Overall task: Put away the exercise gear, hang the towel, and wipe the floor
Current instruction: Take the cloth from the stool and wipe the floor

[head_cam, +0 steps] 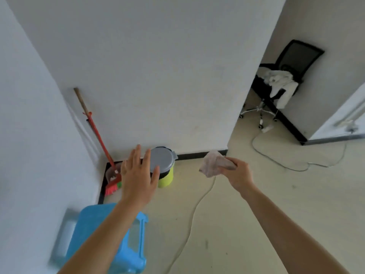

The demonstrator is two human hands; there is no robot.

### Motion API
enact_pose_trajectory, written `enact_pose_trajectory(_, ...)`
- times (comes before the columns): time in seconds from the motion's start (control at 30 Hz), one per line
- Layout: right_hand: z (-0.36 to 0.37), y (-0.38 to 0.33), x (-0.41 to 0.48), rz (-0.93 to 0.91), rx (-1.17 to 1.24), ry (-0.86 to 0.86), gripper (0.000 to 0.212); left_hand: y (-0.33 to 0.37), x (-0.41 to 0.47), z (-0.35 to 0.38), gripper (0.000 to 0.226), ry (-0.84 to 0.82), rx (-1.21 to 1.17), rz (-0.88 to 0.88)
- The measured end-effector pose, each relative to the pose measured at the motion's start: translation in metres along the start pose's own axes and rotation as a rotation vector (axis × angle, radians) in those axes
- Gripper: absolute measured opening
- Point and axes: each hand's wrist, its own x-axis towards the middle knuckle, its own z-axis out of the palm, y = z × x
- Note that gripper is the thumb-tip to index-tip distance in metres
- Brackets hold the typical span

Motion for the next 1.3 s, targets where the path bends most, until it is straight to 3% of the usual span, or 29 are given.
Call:
enact_pose_trajectory(0.17,-0.159,0.078,-0.027,0.028,0.078,0.224,0.013,0.173,-0.005,0.029,0.065,0.007,-0.029,0.205)
enact_pose_trajectory(0.37,-0.36,0.191,-0.073,0.078,-0.045,0.551,0.023,0.413,-0.042,0.088,0.07,-0.098,-0.123,0.438)
enact_pose_trajectory(0.47,-0.455,0.236,-0.09,0.117,-0.089,0.67,0.015,0.521,-0.059,0.105,0.069,-0.139,-0.14,0.565)
enact_pose_trajectory(0.53,-0.509,0.262,-0.093,0.116,-0.095,0.773,0.025,0.583,-0.064,0.117,0.068,-0.14,-0.138,0.658)
enact_pose_trajectory(0.63,-0.571,0.306,-0.087,0.155,-0.123,0.838,0.043,0.667,-0.065,0.145,0.066,-0.138,-0.123,0.797)
enact_pose_trajectory(0.73,-0.622,0.356,-0.079,0.205,-0.121,0.852,0.023,0.75,-0.066,0.187,0.067,-0.154,-0.14,0.911)
enact_pose_trajectory(0.9,-0.734,0.43,-0.07,0.347,-0.124,0.896,0.019,0.918,-0.068,0.263,0.066,-0.235,-0.2,1.072)
enact_pose_trajectory(1.1,-0.918,0.481,-0.083,0.441,-0.067,1.141,0.012,1.144,-0.076,0.315,0.067,-0.305,-0.252,1.301)
enact_pose_trajectory(1.3,-1.043,0.573,-0.108,0.524,0.052,1.35,0.007,1.324,-0.127,0.377,0.067,-0.37,-0.236,1.505)
